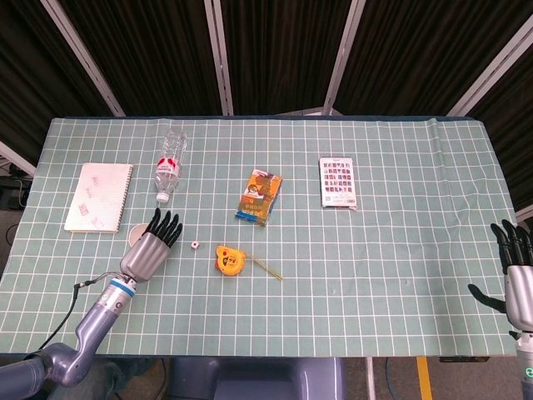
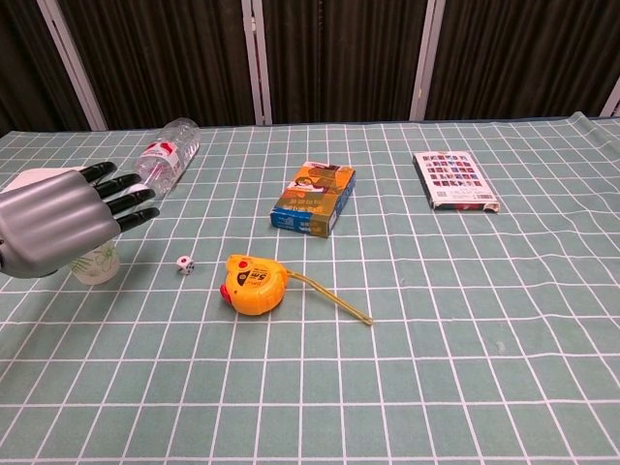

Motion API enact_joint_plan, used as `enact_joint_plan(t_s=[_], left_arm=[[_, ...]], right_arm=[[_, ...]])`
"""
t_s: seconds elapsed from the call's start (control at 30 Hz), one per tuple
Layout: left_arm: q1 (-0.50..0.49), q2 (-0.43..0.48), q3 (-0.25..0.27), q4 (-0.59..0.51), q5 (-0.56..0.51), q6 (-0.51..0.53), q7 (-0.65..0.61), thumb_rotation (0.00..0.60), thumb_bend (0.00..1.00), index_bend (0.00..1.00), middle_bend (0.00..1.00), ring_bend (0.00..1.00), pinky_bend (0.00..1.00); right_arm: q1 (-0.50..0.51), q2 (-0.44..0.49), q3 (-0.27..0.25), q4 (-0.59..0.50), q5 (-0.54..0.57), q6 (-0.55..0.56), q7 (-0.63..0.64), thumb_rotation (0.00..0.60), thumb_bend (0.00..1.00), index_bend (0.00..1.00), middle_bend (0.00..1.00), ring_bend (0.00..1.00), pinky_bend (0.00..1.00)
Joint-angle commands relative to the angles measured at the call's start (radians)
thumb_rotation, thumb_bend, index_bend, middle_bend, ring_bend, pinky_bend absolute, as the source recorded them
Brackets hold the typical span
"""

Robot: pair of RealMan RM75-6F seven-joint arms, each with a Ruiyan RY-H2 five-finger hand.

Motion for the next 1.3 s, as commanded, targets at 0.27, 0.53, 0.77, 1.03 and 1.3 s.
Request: enact_joint_plan(t_s=[0.27,0.53,0.77,1.03,1.3], left_arm=[[-0.010,-0.045,0.013,0.056,-0.009,0.017,0.043,0.600,0.00,0.46,0.39,0.32,0.38],[0.010,0.011,-0.040,-0.058,-0.058,0.077,-0.107,0.600,0.00,0.49,0.40,0.33,0.40],[0.074,0.178,-0.183,-0.269,-0.246,-0.018,-0.825,0.600,0.00,0.49,0.38,0.32,0.39],[0.058,0.256,-0.157,-0.190,-0.136,-0.226,-1.425,0.600,0.00,0.49,0.38,0.31,0.39],[0.008,0.167,-0.078,-0.029,-0.006,-0.292,-1.741,0.600,0.00,0.49,0.38,0.31,0.39]], right_arm=[[0.001,-0.001,0.001,0.005,0.002,-0.001,0.008,0.600,0.00,0.00,0.00,0.00,0.00],[0.003,-0.002,0.000,0.005,0.004,-0.005,0.010,0.600,0.00,0.00,0.00,0.00,0.00],[0.002,0.000,-0.002,0.001,-0.001,-0.002,0.013,0.600,0.00,0.00,0.00,0.00,0.00],[0.003,-0.006,-0.005,-0.003,-0.005,-0.001,0.001,0.600,0.00,0.00,0.00,0.00,0.00],[0.009,-0.016,-0.003,0.007,0.009,-0.014,-0.012,0.600,0.00,0.00,0.00,0.00,0.00]])
